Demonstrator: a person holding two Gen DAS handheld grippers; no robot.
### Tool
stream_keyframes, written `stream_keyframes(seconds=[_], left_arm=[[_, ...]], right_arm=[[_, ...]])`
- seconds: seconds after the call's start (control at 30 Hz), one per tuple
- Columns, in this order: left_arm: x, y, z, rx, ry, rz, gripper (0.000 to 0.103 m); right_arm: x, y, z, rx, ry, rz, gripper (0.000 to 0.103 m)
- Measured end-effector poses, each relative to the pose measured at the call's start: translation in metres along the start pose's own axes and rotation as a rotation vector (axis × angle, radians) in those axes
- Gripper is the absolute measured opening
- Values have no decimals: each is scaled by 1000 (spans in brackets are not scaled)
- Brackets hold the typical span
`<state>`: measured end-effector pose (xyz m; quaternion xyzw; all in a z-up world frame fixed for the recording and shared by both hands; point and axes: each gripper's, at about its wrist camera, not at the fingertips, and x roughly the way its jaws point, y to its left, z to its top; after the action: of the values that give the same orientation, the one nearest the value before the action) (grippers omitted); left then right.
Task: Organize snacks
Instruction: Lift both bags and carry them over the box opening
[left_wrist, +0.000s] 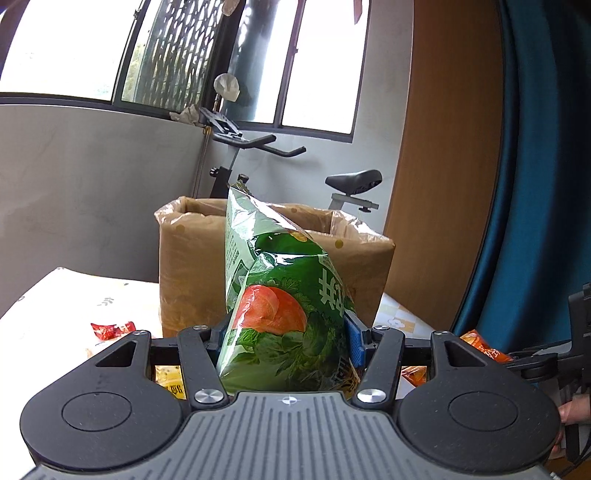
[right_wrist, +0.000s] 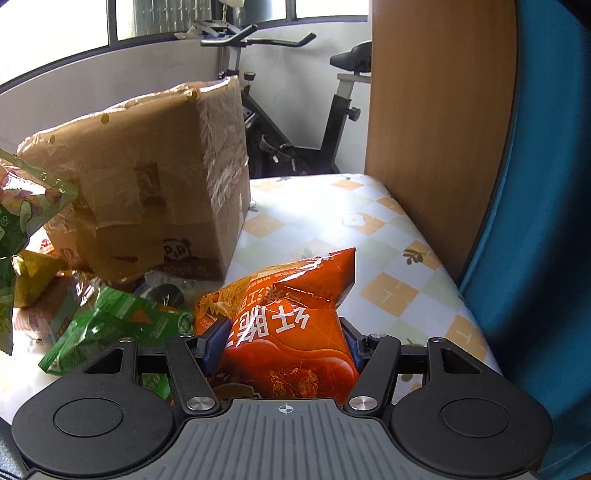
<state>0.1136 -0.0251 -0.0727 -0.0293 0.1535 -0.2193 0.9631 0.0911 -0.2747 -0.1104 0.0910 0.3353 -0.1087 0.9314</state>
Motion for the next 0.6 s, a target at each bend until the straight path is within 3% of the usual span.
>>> stream_keyframes(seconds=[0.23, 0.6], left_arm=[[-5, 6, 50, 15, -98, -21, 60], [43, 20, 135, 116, -91, 62, 60]], right_arm=[[-24, -1, 53, 12, -152, 52, 57], [-44, 18, 156, -19, -357, 148, 57]])
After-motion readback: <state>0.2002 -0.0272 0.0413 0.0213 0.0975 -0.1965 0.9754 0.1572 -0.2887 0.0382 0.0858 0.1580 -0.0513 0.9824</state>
